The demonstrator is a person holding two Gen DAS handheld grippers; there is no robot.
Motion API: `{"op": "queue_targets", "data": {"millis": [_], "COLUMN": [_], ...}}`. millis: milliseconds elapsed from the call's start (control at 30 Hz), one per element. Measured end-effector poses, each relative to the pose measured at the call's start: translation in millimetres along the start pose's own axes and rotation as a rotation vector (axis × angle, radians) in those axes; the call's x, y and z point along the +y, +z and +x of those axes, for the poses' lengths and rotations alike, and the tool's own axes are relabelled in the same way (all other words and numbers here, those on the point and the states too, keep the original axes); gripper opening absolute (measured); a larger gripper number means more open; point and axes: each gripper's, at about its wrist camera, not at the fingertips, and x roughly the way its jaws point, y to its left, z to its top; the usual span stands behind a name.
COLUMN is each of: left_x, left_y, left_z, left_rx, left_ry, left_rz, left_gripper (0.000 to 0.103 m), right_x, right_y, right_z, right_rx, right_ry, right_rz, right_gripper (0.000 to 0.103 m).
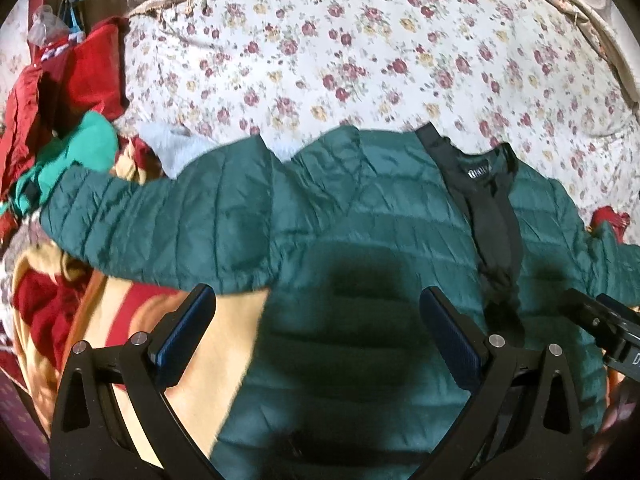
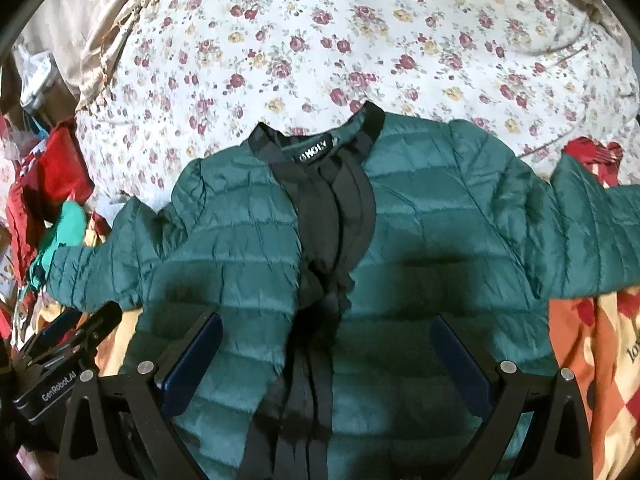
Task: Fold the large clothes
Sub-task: 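Grasp the jacket side nearest the left tool and lift it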
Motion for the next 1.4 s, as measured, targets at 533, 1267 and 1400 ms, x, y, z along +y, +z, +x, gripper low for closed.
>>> {"op": "queue_targets", "data": {"millis": [533, 1267, 1400], "left_x": [10, 22, 34], "left_y": [35, 27, 27], "left_z": [50, 78, 79], "left_rx": [0.008, 0.029, 0.024], "left_ry": [0.064, 0.099, 0.119], "left_rz": [-0.02, -0.026, -0.043], "left_gripper": [0.102, 0.102, 0.102], "right_x": [1, 14, 16], "right_y": [40, 24, 24], "right_z": [50, 94, 97], "right_rx": [0.002, 0.043, 0.051], "right_ry": [-0.025, -0.051, -0.046], "right_rz": [-0.006, -0.062, -0.064], "right_gripper": [0.103, 0.103, 0.103]}}
